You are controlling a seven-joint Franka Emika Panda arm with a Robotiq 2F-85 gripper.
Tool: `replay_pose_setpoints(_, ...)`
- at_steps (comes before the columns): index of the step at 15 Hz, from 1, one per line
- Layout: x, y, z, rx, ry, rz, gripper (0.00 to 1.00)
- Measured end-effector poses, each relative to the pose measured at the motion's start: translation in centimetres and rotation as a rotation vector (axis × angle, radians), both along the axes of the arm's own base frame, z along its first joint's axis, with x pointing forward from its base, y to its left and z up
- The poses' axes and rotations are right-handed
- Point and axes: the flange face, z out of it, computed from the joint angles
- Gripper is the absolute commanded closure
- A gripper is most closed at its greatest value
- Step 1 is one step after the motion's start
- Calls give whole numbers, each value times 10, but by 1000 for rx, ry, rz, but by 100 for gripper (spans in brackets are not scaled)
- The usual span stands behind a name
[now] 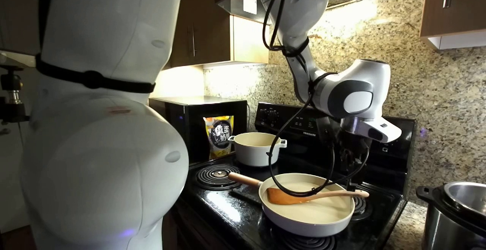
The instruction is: Use the spatula to stir the contents in the pan
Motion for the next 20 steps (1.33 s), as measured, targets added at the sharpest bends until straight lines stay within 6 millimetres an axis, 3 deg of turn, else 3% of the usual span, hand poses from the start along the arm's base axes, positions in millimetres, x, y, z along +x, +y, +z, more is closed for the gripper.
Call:
replay_pose_setpoints(5,3,-8,7,24,110,48,0)
replay_pose_setpoints(9,18,-6,12,20,130,68,0)
replay_pose_setpoints(17,46,-7,-27,8,212,39,0)
replay_pose_setpoints(18,49,-7,-31,7,216,38,1)
replay_pose_setpoints(19,51,-8,-34,5,218,38,26)
replay_pose_setpoints(20,53,-8,-36,3,218,38,27)
